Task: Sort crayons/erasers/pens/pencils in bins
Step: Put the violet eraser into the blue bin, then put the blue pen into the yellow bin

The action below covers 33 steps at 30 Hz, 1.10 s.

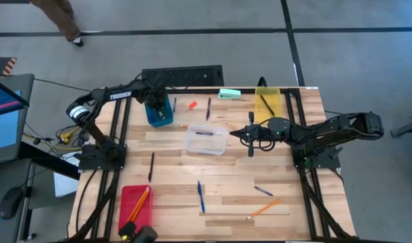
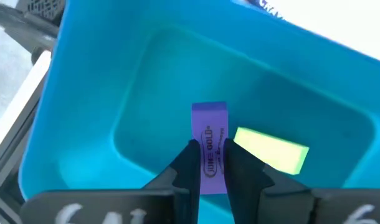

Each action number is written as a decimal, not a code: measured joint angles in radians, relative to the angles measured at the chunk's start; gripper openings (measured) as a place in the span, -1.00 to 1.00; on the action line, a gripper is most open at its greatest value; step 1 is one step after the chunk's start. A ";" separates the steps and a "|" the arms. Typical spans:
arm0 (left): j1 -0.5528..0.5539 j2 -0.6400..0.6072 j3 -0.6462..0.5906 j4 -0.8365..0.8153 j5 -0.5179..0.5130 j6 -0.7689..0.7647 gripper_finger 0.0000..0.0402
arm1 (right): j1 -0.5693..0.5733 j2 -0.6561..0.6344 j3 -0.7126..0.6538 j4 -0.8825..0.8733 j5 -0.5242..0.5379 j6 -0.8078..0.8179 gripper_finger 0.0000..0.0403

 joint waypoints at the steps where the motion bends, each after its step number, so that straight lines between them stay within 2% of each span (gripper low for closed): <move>1: 0.004 -0.001 0.000 -0.002 0.001 -0.004 -0.78 | 0.000 0.000 0.000 0.000 0.000 0.000 -0.99; 5: 0.010 -0.001 0.000 -0.011 0.028 -0.015 -0.71 | 0.000 0.000 0.000 0.000 0.000 -0.003 -0.99; 14: 0.008 -0.015 0.000 -0.054 0.018 0.043 -0.46 | 0.016 0.000 0.000 0.000 0.000 0.005 -0.99; 19: 0.002 -0.081 0.000 -0.067 -0.029 0.088 -0.50 | 0.051 0.000 0.000 0.000 0.052 0.005 -0.99; 24: 0.001 -0.127 0.000 -0.050 0.011 0.096 -0.57 | 0.083 0.000 0.000 -0.001 0.112 0.009 -0.99; 30: -0.006 -0.135 -0.002 -0.107 0.025 0.155 -0.43 | 0.110 0.000 0.002 -0.004 0.192 0.017 -0.99; 33: -0.041 -0.200 -0.023 -0.087 0.029 0.181 -0.55 | 0.133 -0.010 0.035 -0.060 0.250 0.017 -0.99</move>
